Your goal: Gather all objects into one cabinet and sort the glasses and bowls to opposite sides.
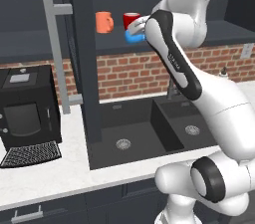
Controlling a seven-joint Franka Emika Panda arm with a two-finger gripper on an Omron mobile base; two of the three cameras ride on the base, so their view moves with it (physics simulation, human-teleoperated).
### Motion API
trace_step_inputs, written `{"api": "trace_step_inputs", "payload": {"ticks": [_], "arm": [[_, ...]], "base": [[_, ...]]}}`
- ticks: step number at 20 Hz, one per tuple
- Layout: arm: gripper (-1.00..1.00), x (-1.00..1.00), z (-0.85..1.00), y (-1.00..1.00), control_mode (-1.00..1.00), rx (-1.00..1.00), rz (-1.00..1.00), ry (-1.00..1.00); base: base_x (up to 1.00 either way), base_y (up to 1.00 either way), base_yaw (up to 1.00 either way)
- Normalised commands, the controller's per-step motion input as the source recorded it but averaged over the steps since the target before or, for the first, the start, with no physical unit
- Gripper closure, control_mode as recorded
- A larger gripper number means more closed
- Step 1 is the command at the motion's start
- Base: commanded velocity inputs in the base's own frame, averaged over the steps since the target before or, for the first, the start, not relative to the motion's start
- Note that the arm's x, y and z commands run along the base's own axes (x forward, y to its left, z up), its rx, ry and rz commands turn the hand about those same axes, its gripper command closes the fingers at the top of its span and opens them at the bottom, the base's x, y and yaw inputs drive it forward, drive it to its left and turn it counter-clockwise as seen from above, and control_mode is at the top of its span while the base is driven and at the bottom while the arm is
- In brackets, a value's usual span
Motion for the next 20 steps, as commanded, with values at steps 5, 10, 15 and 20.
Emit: {"api": "trace_step_inputs", "payload": {"ticks": [5,10,15,20], "arm": [[1.00,0.21,-0.15,0.01,-1.00,0.00,0.00,-0.01],[1.00,0.09,-0.22,0.00,-1.00,0.00,0.00,-0.05],[1.00,0.15,-0.15,0.00,-1.00,0.00,0.00,-0.04],[1.00,0.17,-0.05,0.00,-1.00,0.00,0.00,-0.04]], "base": [[0.00,0.00,0.00],[0.00,0.00,0.00],[0.00,0.00,0.00],[0.00,0.00,0.00]]}}
